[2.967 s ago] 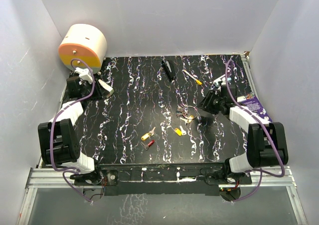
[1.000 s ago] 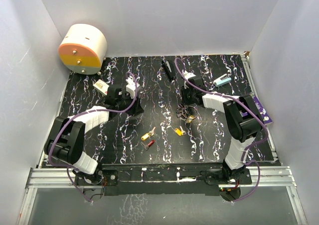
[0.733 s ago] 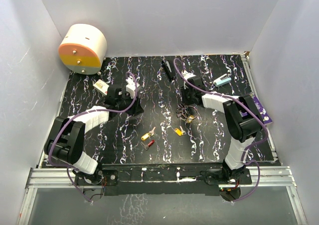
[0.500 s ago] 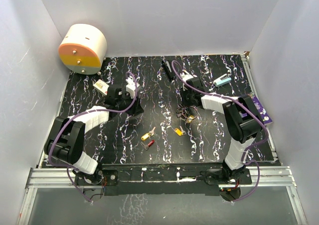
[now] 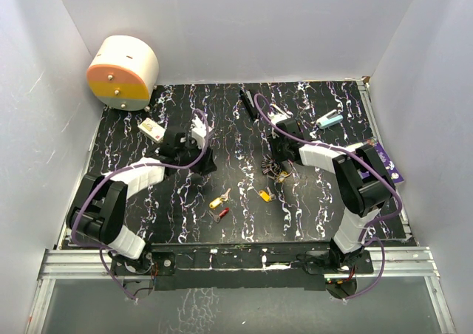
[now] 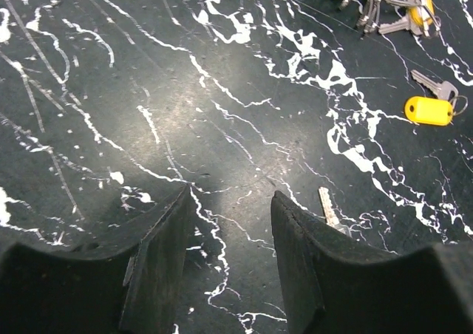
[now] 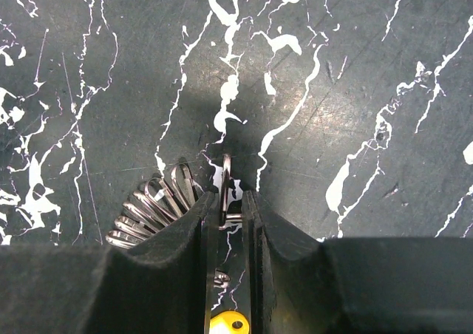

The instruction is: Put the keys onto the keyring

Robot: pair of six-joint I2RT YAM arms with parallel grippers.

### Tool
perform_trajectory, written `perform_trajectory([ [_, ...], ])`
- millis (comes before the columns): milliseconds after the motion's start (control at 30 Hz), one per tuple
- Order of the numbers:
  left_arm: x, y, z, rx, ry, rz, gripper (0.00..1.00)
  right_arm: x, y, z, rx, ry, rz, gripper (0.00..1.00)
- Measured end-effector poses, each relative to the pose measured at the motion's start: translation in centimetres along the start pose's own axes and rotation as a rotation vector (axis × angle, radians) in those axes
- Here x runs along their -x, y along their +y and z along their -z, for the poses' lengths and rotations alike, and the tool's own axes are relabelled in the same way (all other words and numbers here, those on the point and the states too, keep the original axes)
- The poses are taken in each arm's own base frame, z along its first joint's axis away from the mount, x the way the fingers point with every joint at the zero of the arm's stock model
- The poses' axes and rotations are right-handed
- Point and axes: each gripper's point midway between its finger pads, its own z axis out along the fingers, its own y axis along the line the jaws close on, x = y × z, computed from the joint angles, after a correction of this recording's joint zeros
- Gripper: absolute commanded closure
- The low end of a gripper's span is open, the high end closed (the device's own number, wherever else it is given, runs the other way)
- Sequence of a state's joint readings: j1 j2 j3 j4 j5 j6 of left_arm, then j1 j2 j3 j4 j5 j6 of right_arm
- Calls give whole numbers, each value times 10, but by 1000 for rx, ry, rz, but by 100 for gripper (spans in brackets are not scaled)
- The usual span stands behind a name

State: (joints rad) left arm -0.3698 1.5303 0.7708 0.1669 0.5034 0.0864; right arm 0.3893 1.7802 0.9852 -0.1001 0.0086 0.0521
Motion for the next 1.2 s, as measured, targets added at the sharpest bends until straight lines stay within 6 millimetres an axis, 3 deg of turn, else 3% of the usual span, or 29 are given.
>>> perform_trajectory([
  [167,1,-25,-7,-49,35,-41,51,0,0,0,-5,0,1,80],
  [300,11,-68,-26,-144,55,-110,51,-1,-2,0,-14,1,1,91],
  [500,3,-122,-52,-249,98,-161,52,-1,-3,0,-22,1,-5,92],
  [733,13,-151,-67,-298,-25,-199,47,-1,-3,0,-27,1,-23,92],
  [1000,-11,-157,-57,-318,-279,-228,39,0,-3,-1,-34,0,-53,92],
  [1200,17,-183,-48,-317,-510,-333,39,2,-2,-3,-36,-7,-73,92],
])
